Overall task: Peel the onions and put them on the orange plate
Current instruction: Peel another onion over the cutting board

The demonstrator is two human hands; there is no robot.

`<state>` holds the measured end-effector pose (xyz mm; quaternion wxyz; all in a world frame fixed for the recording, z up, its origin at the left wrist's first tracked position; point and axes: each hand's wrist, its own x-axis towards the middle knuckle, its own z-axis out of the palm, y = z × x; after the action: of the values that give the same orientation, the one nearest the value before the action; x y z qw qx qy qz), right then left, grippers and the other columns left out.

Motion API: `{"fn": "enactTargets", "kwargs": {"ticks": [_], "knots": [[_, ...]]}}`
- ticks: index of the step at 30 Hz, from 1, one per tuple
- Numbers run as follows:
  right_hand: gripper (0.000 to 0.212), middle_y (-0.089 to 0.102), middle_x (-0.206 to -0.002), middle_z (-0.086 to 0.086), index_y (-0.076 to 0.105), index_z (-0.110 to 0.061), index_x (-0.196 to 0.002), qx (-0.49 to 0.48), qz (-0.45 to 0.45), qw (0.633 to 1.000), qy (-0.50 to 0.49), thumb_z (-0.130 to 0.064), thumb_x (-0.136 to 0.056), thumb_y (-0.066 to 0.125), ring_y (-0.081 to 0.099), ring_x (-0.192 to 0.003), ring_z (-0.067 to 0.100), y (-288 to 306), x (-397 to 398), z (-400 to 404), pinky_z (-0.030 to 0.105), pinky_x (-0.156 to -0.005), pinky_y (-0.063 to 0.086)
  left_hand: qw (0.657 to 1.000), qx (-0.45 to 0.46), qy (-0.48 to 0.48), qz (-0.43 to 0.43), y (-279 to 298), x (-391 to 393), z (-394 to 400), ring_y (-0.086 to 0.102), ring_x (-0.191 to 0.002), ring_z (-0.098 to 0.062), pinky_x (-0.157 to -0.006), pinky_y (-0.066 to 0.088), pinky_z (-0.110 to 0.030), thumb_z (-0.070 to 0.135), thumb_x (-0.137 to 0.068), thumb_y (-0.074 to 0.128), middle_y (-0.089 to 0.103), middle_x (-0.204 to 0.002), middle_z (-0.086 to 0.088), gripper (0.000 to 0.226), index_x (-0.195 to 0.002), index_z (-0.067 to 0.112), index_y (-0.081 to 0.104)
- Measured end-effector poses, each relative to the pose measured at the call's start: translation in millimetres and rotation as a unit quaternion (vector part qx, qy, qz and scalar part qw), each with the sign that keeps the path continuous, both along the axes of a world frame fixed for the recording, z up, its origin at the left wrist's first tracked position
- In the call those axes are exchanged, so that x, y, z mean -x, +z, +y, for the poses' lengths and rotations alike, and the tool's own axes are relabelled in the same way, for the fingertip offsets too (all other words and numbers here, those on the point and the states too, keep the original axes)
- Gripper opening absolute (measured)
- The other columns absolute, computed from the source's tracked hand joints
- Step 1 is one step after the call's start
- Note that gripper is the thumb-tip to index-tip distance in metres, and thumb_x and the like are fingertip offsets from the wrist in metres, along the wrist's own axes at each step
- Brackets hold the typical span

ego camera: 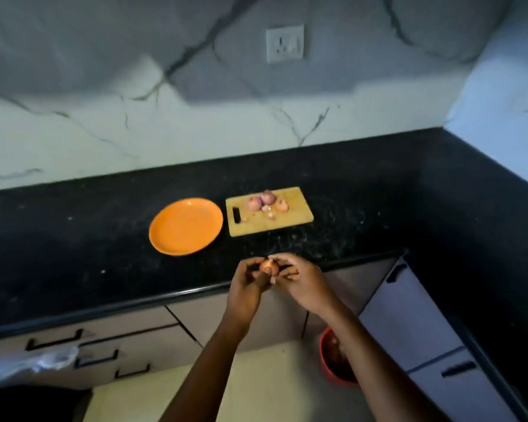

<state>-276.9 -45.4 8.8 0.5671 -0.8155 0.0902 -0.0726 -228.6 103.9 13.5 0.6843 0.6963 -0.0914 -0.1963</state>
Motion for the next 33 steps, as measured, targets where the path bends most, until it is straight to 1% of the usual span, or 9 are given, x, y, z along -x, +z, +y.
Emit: {"fn": "enactTargets", "kwargs": {"ticks": [3,6,11,14,16,19,22,27,33], "knots": [[0.030,0.071,-0.107,-0.014,0.067,-0.036,-0.114,-0.031,-0.024,0.999,-0.011,-0.018,-0.091,0.074,0.067,-0.099,-0.003,43,-22,-1,0.018,-0.086,0.053,0.998,0.040,-0.001,0.040,44,-26,0,0.070,-0.093,-0.015,-0.079,0.058,-0.025,0.010,-0.100,0.058,0.070,-0.108,-0.011,0.021,-0.121,0.010,0.062],[0.016,0.075,-0.101,-0.011,0.072,-0.036,-0.103,-0.061,-0.050,0.995,-0.057,-0.025,-0.091,0.074,0.070,-0.099,0.005,66,-49,-2,0.030,-0.088,0.057,0.997,0.049,-0.031,0.051,74,-53,-3,0.070,-0.102,-0.019,-0.085,0.056,-0.028,0.021,-0.100,0.060,0.073,-0.112,-0.007,0.023,-0.122,0.019,0.065],[0.009,0.075,-0.101,0.001,0.077,-0.017,-0.096,-0.149,-0.058,0.982,-0.103,-0.013,-0.088,0.076,0.069,-0.100,0.014,89,-89,-12,0.026,-0.089,0.054,0.994,0.059,-0.073,0.047,90,-91,-16,0.068,-0.112,-0.011,-0.098,0.053,-0.032,0.024,-0.102,0.058,0.071,-0.123,0.001,0.032,-0.133,0.021,0.062],[0.006,0.077,-0.096,0.004,0.076,-0.011,-0.094,-0.149,-0.059,0.981,-0.107,-0.012,-0.088,0.076,0.072,-0.096,0.015,92,-117,-23,0.028,-0.087,0.056,0.993,0.081,-0.065,0.054,92,-115,-28,0.070,-0.099,-0.009,-0.088,0.053,-0.026,0.017,-0.102,0.058,0.075,-0.110,-0.002,0.025,-0.125,0.020,0.066],[0.002,0.077,-0.086,-0.002,0.076,-0.017,-0.089,-0.132,-0.056,0.983,-0.115,-0.015,-0.088,0.075,0.072,-0.088,0.010,93,-134,-30,0.027,-0.078,0.056,0.993,0.087,-0.059,0.059,91,-130,-37,0.070,-0.089,-0.008,-0.080,0.053,-0.023,0.013,-0.102,0.056,0.076,-0.099,-0.002,0.020,-0.117,0.020,0.068],[0.004,0.076,-0.079,-0.001,0.075,-0.020,-0.088,-0.126,-0.051,0.984,-0.111,-0.017,-0.090,0.074,0.071,-0.077,0.011,85,-163,-47,0.031,-0.071,0.055,0.992,0.095,-0.047,0.070,83,-159,-54,0.069,-0.081,-0.012,-0.069,0.055,-0.022,0.012,-0.103,0.054,0.072,-0.097,-0.009,0.020,-0.120,0.008,0.063],[0.004,0.076,-0.081,0.001,0.076,-0.023,-0.091,-0.126,-0.046,0.988,-0.080,-0.020,-0.091,0.073,0.071,-0.079,0.015,76,-193,-65,0.034,-0.074,0.059,0.986,0.128,-0.045,0.095,80,-183,-70,0.067,-0.074,-0.017,-0.061,0.057,-0.024,0.011,-0.105,0.047,0.067,-0.088,-0.015,0.019,-0.105,0.000,0.062],[0.009,0.077,-0.090,0.001,0.076,-0.012,-0.099,-0.152,-0.039,0.986,-0.049,-0.009,-0.091,0.072,0.072,-0.089,0.011,71,-241,-91,0.021,-0.076,0.055,0.972,0.156,-0.021,0.172,71,-227,-97,0.055,-0.068,-0.017,-0.063,0.054,-0.026,0.027,-0.104,0.048,0.053,-0.085,-0.017,0.028,-0.096,0.001,0.058],[0.011,0.076,-0.087,-0.003,0.076,-0.025,-0.087,-0.091,-0.053,0.993,-0.043,-0.015,-0.089,0.075,0.072,-0.088,0.013,58,-282,-114,0.030,-0.082,0.056,0.968,0.169,-0.037,0.182,71,-260,-114,0.052,-0.070,-0.009,-0.064,0.048,-0.019,0.018,-0.092,0.056,0.060,-0.081,-0.004,0.023,-0.103,0.004,0.071]]}}
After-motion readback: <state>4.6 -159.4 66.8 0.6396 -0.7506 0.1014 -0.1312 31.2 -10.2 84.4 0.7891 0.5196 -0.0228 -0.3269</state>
